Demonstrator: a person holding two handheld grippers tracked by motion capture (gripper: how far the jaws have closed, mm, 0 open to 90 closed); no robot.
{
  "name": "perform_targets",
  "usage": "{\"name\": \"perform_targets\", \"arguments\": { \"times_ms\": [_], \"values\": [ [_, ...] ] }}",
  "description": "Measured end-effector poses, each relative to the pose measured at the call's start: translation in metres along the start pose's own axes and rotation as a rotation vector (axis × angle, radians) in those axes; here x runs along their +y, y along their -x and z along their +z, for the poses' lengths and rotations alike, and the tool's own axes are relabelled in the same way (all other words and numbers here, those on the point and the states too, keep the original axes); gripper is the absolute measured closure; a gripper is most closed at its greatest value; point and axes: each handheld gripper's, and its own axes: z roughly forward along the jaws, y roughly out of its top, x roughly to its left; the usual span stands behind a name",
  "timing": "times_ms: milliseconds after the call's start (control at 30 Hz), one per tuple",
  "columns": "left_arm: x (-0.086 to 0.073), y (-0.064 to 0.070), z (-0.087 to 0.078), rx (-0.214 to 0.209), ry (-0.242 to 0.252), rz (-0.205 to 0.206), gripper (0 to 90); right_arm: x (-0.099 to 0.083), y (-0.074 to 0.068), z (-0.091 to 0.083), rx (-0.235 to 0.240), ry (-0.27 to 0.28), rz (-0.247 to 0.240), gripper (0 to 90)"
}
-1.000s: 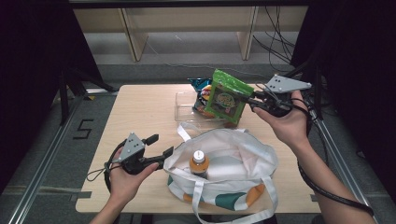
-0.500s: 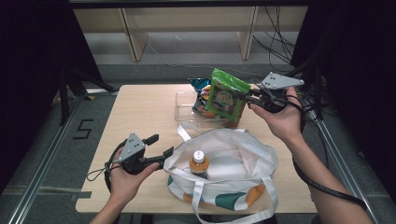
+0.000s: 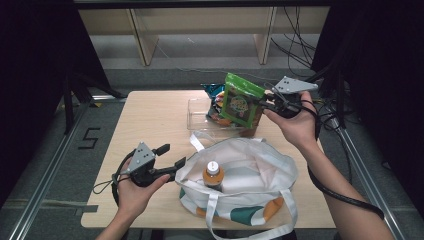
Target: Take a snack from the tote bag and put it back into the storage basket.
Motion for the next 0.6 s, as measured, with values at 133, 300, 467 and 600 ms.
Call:
{"name": "perform_targets", "arguments": {
  "times_ms": [133, 300, 467, 600],
  "values": [
    [0.0, 0.0, 0.0, -0.002, 0.0, 0.0, 28.8, -0.001, 0.001, 0.004, -0.002, -0.002, -0.014, 78.2],
    [0.0, 0.0, 0.001, -0.003, 0.0, 0.0, 28.8, -0.001, 0.001, 0.009, -0.008, -0.001, -0.007, 78.2],
    [0.0, -0.001, 0.0, -0.01, 0.01, -0.003, 28.8, -0.002, 0.001, 0.013, 0.006, -0.02, 0.014, 78.2],
    [-0.001, -0.001, 0.0, -0.002, 0.0, -0.004, 28.8, -0.003, 0.001, 0.017, 0.004, -0.021, 0.018, 78.2]
  ]
}}
